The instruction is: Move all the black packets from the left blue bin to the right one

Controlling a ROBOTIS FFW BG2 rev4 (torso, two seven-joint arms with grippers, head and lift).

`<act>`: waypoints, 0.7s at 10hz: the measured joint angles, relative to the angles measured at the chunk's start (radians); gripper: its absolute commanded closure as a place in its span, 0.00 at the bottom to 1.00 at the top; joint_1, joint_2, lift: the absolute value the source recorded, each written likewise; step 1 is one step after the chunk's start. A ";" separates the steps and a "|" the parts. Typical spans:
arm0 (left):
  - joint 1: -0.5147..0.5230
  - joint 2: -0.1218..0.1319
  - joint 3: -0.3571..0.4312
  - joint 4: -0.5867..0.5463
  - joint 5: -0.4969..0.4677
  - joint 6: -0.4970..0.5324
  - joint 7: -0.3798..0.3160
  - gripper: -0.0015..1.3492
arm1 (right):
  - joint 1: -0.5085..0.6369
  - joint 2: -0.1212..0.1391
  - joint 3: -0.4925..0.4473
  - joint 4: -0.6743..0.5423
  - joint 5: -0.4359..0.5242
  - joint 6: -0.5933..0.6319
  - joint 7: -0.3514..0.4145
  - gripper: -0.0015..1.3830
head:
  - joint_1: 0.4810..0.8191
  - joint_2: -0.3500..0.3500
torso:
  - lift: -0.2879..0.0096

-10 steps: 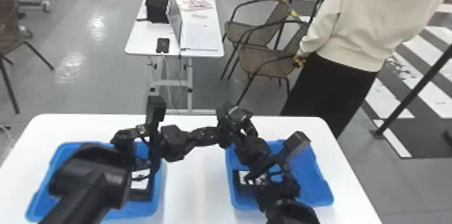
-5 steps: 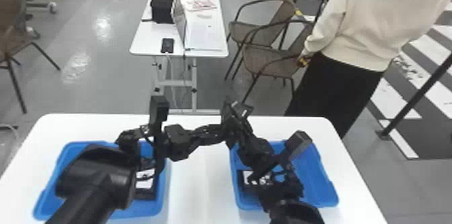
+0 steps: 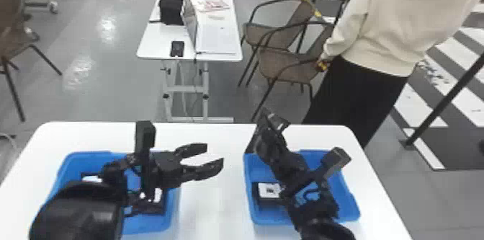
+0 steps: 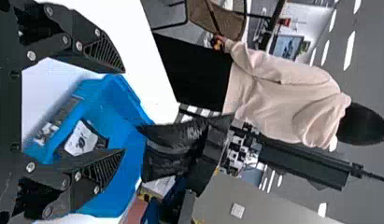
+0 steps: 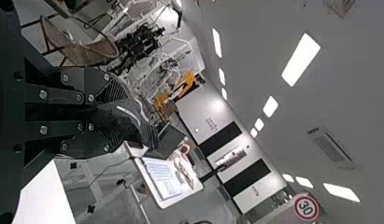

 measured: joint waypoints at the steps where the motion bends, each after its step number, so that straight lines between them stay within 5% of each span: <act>1: 0.059 0.005 0.072 -0.065 -0.020 0.028 0.019 0.00 | 0.004 -0.004 -0.033 0.031 0.003 0.000 0.000 0.92 | 0.63 0.26 | 0.97; 4: 0.191 0.027 0.216 -0.216 -0.033 0.080 0.052 0.00 | -0.043 -0.039 -0.075 0.232 0.003 0.006 -0.003 0.87 | 0.63 0.30 | 0.97; 6: 0.212 0.032 0.253 -0.228 -0.025 0.088 0.055 0.24 | -0.094 -0.058 -0.085 0.359 0.016 0.013 -0.029 0.15 | 0.63 0.30 | 0.97; 7: 0.217 0.028 0.261 -0.229 -0.024 0.098 0.067 0.26 | -0.097 -0.059 -0.107 0.373 0.047 0.002 -0.080 0.00 | 0.63 0.29 | 0.97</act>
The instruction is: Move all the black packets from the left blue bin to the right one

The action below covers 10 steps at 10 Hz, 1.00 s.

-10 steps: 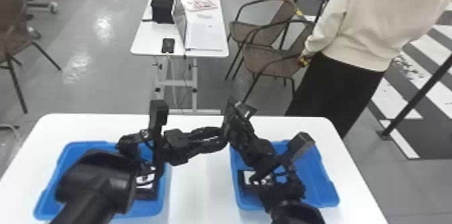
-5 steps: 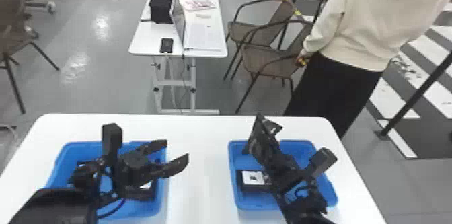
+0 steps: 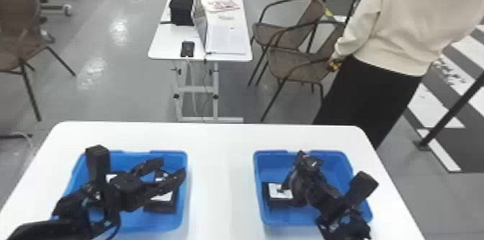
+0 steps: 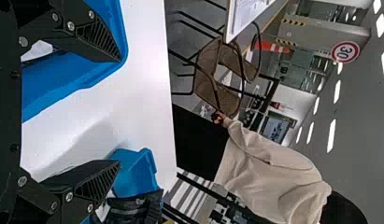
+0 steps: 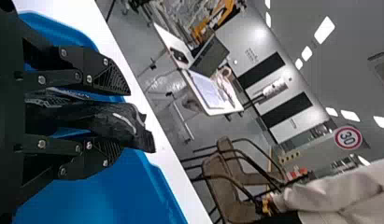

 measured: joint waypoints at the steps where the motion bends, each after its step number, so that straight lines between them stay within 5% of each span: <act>1: 0.005 -0.008 0.005 0.000 0.002 0.013 0.019 0.26 | 0.016 0.001 -0.019 -0.025 0.022 -0.037 -0.054 0.10 | 0.63 0.26 | 0.97; 4: 0.024 -0.024 0.024 -0.041 -0.061 0.106 0.086 0.25 | 0.100 0.026 -0.071 -0.204 -0.040 -0.127 -0.075 0.24 | 0.63 0.21 | 0.97; 8: 0.031 -0.022 0.046 -0.122 -0.191 0.312 0.184 0.26 | 0.192 0.035 -0.076 -0.407 -0.094 -0.129 -0.075 0.24 | 0.63 0.26 | 0.97; 10: -0.026 -0.022 0.035 -0.049 -0.245 0.346 0.186 0.13 | 0.195 0.045 -0.064 -0.420 -0.097 -0.129 -0.074 0.15 | 0.63 0.28 | 0.97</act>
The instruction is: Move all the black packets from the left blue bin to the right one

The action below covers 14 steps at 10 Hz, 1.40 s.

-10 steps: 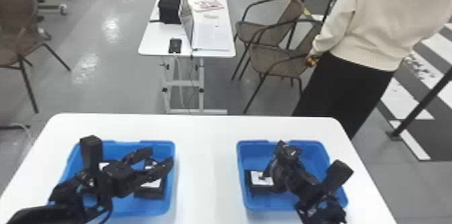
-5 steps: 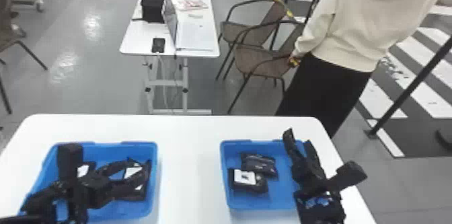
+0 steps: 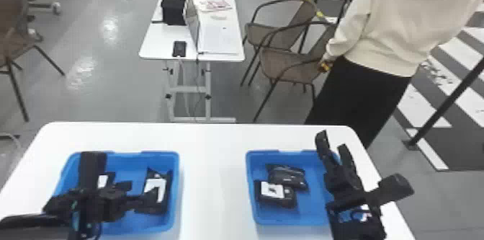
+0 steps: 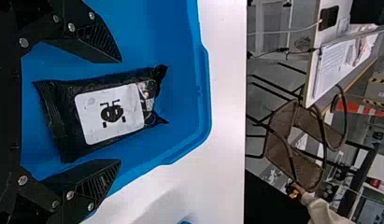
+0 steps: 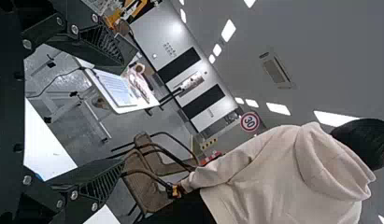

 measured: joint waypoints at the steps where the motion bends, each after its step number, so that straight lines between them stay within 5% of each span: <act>1: -0.035 0.000 -0.014 0.057 -0.008 0.005 0.000 0.09 | 0.000 0.006 0.002 0.002 0.000 0.000 0.000 0.08 | 0.63 0.28 | 0.97; 7: -0.145 0.000 -0.075 0.271 -0.011 0.010 0.029 0.13 | 0.010 0.011 0.010 0.012 -0.034 0.000 0.019 0.07 | 0.63 0.25 | 0.97; 9: -0.154 0.001 -0.075 0.272 -0.032 0.034 0.038 0.54 | 0.010 0.013 0.010 0.016 -0.044 0.000 0.025 0.07 | 0.63 0.26 | 0.97; 11: -0.157 0.001 -0.068 0.272 -0.045 0.044 0.077 0.59 | 0.010 0.016 0.010 0.021 -0.056 0.000 0.034 0.07 | 0.63 0.28 | 0.97; 13: -0.161 0.004 -0.078 0.272 -0.064 0.040 0.092 0.89 | 0.010 0.017 0.012 0.027 -0.063 0.001 0.037 0.07 | 0.63 0.29 | 0.97; 14: -0.160 0.016 -0.094 0.272 -0.060 0.011 0.083 0.90 | 0.010 0.016 0.016 0.029 -0.068 0.001 0.040 0.07 | 0.63 0.29 | 0.97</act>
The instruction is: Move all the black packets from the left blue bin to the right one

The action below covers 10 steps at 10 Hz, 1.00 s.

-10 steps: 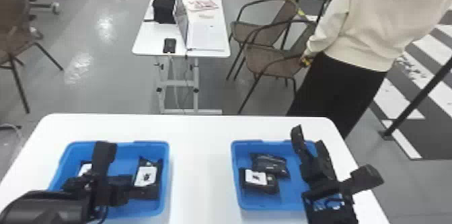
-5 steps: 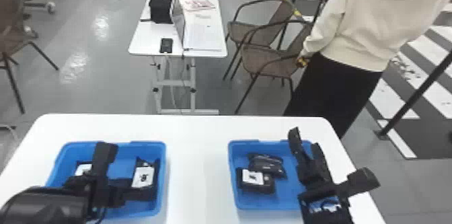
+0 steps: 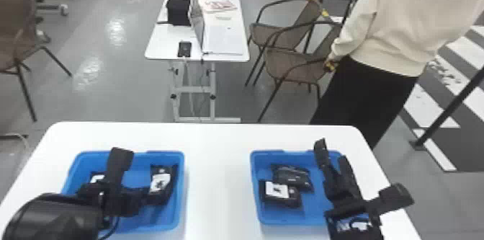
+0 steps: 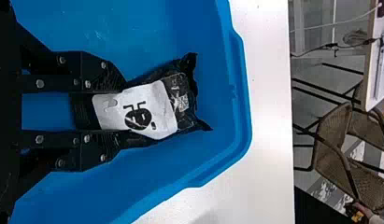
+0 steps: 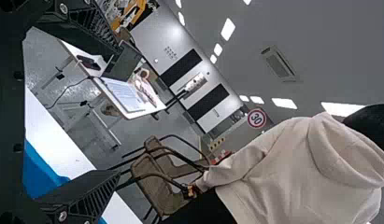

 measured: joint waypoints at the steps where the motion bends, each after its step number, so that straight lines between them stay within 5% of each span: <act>1: 0.005 0.014 -0.006 0.000 0.016 -0.038 -0.041 0.90 | 0.000 0.000 0.002 0.000 -0.002 0.000 0.003 0.07 | 0.63 0.29 | 0.97; 3: 0.030 0.043 0.000 -0.024 0.049 -0.143 -0.181 0.90 | 0.003 0.000 0.007 -0.006 -0.009 0.000 0.009 0.08 | 0.63 0.28 | 0.97; 5: 0.121 0.055 0.002 -0.171 0.115 -0.205 -0.249 0.90 | 0.005 0.000 0.015 -0.012 -0.016 0.000 0.020 0.08 | 0.63 0.27 | 0.97; 8: 0.140 0.031 -0.037 -0.254 0.104 -0.344 -0.375 0.90 | -0.007 -0.002 0.034 -0.020 -0.016 0.020 0.080 0.08 | 0.63 0.21 | 0.97; 10: 0.052 0.024 -0.104 -0.170 0.101 -0.431 -0.383 0.90 | -0.035 -0.006 0.064 -0.016 -0.004 0.046 0.136 0.08 | 0.63 0.22 | 0.97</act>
